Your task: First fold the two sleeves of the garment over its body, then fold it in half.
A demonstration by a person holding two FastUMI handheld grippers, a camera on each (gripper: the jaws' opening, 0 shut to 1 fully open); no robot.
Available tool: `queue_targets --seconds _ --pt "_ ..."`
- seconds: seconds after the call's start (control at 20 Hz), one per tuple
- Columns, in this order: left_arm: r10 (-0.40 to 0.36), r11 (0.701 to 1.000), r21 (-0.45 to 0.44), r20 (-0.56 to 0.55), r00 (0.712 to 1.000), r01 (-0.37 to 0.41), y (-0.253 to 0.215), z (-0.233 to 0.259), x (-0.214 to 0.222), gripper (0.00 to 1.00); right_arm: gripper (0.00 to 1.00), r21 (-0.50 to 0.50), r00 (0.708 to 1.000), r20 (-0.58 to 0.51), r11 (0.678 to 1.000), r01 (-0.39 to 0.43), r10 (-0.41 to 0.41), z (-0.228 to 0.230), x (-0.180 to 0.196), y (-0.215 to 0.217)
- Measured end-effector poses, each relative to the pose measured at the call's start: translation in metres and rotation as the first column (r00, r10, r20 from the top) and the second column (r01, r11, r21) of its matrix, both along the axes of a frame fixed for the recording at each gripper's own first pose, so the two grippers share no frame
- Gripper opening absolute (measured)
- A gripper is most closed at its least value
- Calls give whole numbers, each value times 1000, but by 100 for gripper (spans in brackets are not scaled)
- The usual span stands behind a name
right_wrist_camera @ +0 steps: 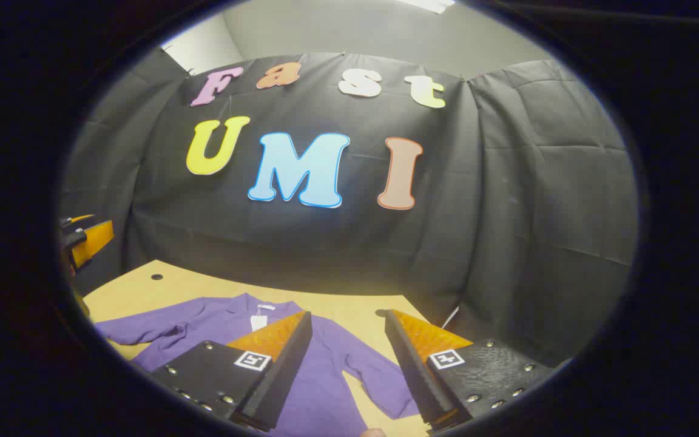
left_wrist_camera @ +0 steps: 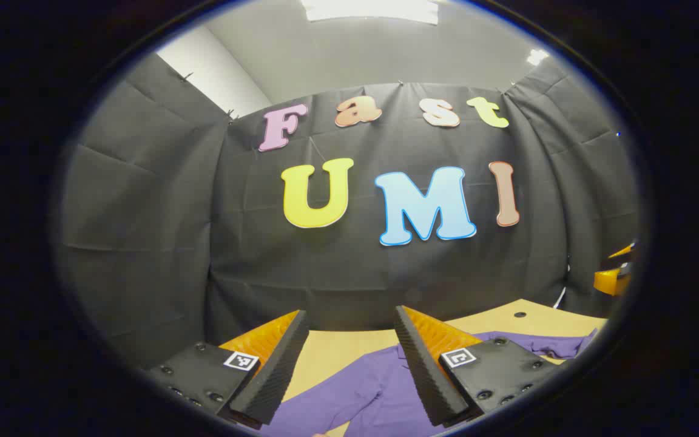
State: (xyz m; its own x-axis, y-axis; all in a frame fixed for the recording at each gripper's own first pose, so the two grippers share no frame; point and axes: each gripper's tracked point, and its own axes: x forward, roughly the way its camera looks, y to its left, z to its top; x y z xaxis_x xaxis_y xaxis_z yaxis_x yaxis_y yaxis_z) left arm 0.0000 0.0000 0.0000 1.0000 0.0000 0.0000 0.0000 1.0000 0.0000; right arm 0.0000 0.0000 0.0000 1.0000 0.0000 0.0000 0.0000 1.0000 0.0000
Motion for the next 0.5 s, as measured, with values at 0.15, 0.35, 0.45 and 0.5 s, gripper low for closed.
queue_targets --seconds 0.15,0.35,0.45,0.5 --pt "-4 1000 14 0 1000 4 -2 2 -1 94 80 41 1000 -6 999 7 -7 1 -3 -2" --pt "-16 1000 14 5 1000 16 -6 4 -3 94 80 63 999 -44 998 10 -8 -8 -4 -4" --pt "-34 999 2 6 999 34 -13 5 -4 94 80 55 998 -58 998 27 -24 -11 -4 -8" --pt "-40 999 -2 4 999 40 -15 5 -3 94 80 55 997 -66 998 34 -30 -13 -4 -10"
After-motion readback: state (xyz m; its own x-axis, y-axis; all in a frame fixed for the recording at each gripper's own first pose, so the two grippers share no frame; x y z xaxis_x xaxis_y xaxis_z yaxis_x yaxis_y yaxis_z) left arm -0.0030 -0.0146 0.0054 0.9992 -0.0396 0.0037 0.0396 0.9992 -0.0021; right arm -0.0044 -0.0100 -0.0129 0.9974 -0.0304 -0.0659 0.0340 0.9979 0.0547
